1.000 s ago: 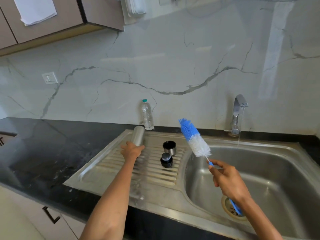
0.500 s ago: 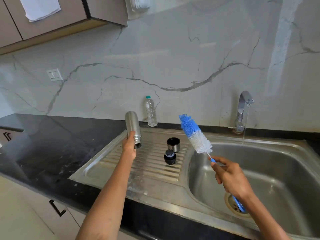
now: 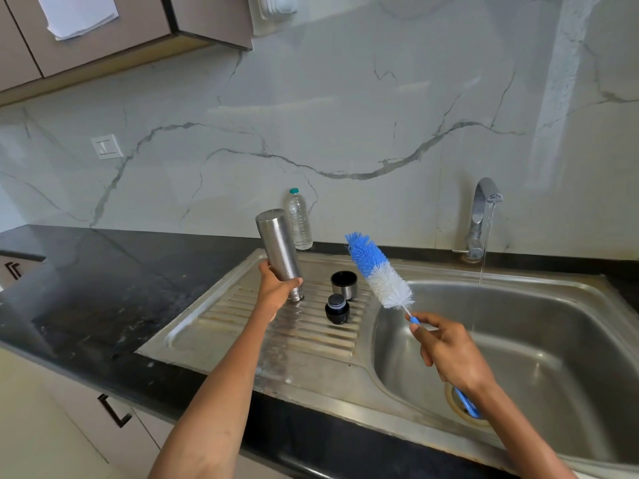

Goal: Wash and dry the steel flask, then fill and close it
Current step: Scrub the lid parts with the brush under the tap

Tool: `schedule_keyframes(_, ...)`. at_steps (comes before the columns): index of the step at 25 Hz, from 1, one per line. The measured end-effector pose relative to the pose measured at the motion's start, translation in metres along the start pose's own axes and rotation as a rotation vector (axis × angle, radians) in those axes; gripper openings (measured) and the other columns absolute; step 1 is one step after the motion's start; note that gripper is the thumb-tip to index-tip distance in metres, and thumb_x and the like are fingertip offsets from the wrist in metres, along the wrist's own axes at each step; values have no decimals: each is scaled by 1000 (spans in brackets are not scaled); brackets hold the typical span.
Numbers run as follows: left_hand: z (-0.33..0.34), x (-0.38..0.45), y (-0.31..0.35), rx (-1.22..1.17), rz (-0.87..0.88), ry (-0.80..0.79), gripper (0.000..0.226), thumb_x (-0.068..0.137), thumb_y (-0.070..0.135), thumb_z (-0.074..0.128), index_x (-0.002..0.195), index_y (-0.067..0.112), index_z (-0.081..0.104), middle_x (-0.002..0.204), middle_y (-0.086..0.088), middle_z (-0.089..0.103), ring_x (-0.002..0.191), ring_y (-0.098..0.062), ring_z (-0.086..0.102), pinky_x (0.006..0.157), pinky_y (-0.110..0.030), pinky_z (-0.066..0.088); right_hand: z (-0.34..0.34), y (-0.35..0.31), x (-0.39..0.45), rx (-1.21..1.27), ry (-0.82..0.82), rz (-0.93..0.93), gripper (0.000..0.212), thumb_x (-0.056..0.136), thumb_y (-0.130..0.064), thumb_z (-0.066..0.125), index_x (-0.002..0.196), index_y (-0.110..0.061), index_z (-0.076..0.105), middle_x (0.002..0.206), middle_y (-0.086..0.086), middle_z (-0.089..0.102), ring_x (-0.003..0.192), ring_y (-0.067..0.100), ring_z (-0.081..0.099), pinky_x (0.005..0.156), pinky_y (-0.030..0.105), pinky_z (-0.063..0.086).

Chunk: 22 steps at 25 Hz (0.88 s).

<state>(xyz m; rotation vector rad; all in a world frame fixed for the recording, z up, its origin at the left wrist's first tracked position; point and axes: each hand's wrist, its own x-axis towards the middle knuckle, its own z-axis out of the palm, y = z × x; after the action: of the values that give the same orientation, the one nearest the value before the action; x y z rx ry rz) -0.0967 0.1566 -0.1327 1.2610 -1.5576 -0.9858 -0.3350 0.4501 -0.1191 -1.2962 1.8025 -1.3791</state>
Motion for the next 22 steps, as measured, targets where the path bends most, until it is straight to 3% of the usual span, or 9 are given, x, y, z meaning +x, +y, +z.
schedule_keyframes(12, 5, 8, -8, 57, 25, -29, 89, 82, 15, 84, 146, 19, 21, 131, 0, 50, 116, -21, 56, 100, -35, 45, 0, 4, 4, 11, -7, 17, 16, 104, -29, 55, 113, -36, 65, 52, 2, 51, 43, 13, 34, 42, 25, 30)
schedule_keyframes(17, 5, 10, -11, 81, 5, -5, 81, 78, 17, 87, 141, 12, 37, 130, -7, 54, 114, -24, 60, 92, -34, 50, 1, 6, 5, -8, -17, 25, 16, 104, -29, 55, 115, -35, 65, 51, 2, 52, 42, 14, 33, 41, 26, 30)
schedule_keyframes(22, 2, 10, -13, 54, 7, -38, 83, 77, 23, 89, 142, 14, 37, 130, -7, 56, 116, -24, 61, 92, -33, 51, 2, 7, 5, -16, -28, 18, 13, 104, -30, 55, 108, -38, 65, 51, 1, 52, 43, 13, 35, 41, 27, 31)
